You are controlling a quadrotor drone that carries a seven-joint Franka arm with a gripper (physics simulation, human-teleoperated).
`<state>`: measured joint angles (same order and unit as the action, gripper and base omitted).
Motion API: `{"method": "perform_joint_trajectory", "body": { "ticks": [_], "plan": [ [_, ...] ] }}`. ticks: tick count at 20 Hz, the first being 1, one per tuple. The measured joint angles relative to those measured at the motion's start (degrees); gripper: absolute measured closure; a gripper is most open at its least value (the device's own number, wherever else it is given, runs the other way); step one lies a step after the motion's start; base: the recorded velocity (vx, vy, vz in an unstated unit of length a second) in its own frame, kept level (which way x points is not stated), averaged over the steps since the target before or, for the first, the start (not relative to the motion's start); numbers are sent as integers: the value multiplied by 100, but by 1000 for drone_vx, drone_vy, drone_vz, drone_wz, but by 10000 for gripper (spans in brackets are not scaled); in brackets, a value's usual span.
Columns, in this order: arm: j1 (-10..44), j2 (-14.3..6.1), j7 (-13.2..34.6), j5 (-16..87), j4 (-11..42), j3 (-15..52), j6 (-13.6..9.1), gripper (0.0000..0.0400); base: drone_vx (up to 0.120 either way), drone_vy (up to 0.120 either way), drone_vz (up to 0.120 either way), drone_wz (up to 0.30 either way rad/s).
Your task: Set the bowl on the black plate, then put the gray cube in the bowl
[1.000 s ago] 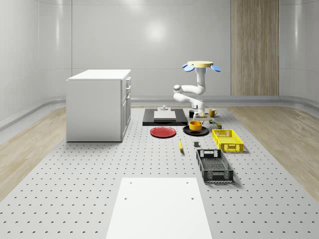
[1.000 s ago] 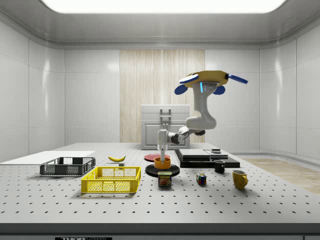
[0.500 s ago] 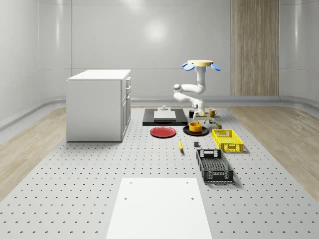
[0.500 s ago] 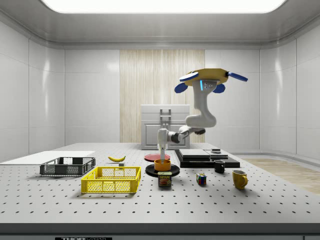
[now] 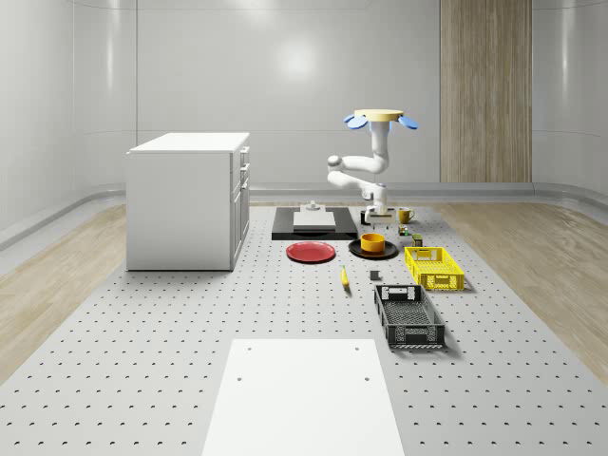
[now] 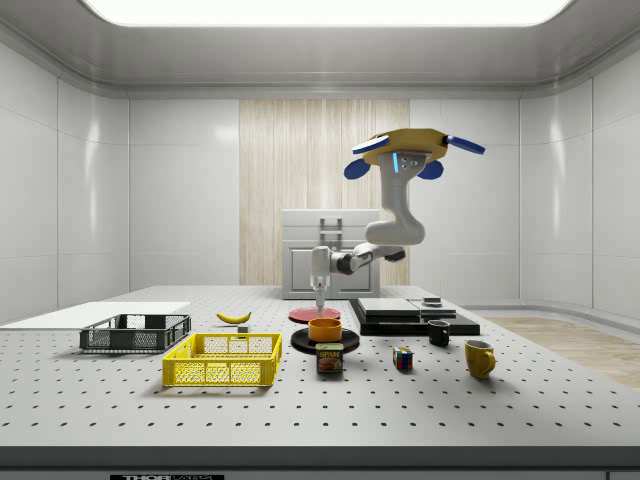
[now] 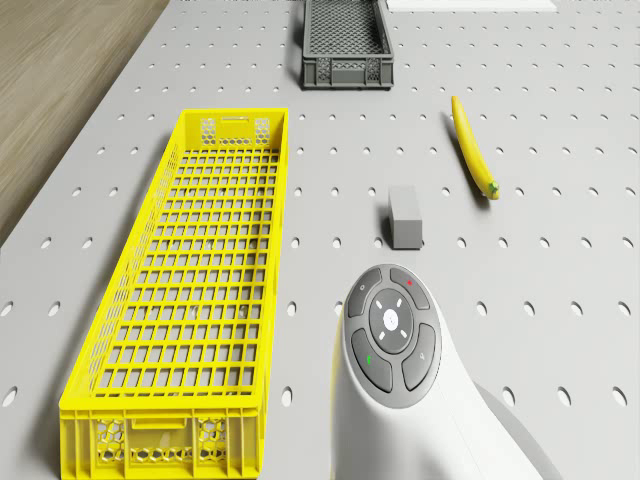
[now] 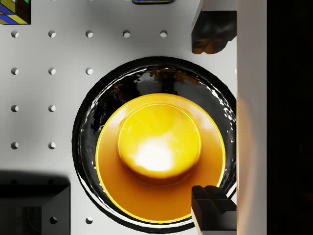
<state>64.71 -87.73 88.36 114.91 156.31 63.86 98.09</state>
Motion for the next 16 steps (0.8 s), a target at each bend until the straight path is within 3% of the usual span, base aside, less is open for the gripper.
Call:
{"method": "perform_joint_trajectory", "body": {
  "ticks": [11, 16],
  "plan": [
    [-22, 36, -14, 8, 8, 7, -40, 0, 120, -120, 0, 0],
    [-30, 51, -20, 14, 9, 6, -54, 0, 120, -8, 0, 0]
  ]
}}
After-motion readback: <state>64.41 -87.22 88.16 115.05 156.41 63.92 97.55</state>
